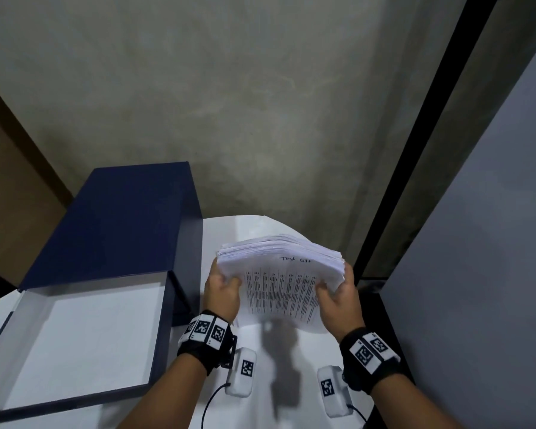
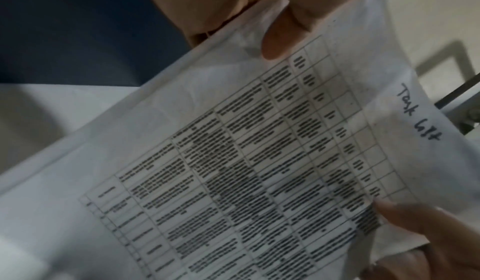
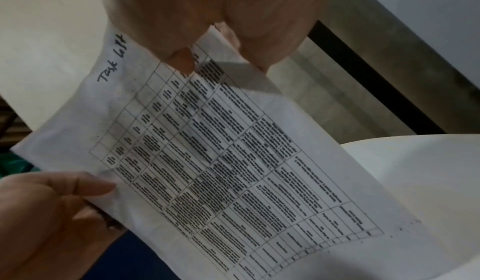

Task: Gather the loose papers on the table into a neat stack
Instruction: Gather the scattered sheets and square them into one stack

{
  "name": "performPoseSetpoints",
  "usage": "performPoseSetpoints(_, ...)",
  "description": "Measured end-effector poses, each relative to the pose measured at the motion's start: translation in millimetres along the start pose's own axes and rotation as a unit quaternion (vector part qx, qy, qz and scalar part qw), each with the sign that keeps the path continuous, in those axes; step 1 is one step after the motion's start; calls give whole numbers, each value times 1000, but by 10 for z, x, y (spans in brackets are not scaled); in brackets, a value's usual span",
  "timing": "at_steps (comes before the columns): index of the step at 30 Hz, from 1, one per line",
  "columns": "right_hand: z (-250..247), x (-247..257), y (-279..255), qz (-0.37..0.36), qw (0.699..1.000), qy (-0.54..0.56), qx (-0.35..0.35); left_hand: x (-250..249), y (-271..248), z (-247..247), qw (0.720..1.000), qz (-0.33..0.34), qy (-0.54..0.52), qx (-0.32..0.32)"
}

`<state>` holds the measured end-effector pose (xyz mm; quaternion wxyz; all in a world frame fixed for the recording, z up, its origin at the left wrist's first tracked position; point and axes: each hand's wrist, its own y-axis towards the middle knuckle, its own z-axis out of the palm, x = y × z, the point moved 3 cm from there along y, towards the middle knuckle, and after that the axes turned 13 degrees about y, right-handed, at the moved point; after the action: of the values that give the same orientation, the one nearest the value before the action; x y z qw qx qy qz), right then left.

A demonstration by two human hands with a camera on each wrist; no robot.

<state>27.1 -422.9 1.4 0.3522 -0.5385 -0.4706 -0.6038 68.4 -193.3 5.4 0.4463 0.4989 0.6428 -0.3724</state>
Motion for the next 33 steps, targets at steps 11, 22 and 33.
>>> performPoseSetpoints(11, 23, -33, 67, 85, 995, 49, 10, 93, 51, 67, 1000, -8, 5, 13)
performPoseSetpoints(22, 111, -62, 46, 39, 998, -39, 2, -67, -28, 160, 999, 40, 17, 5)
performPoseSetpoints(33, 96, -289, -41, 126, 991, -38, 36, 209, -78, 185, 991, -17, 118, 66)
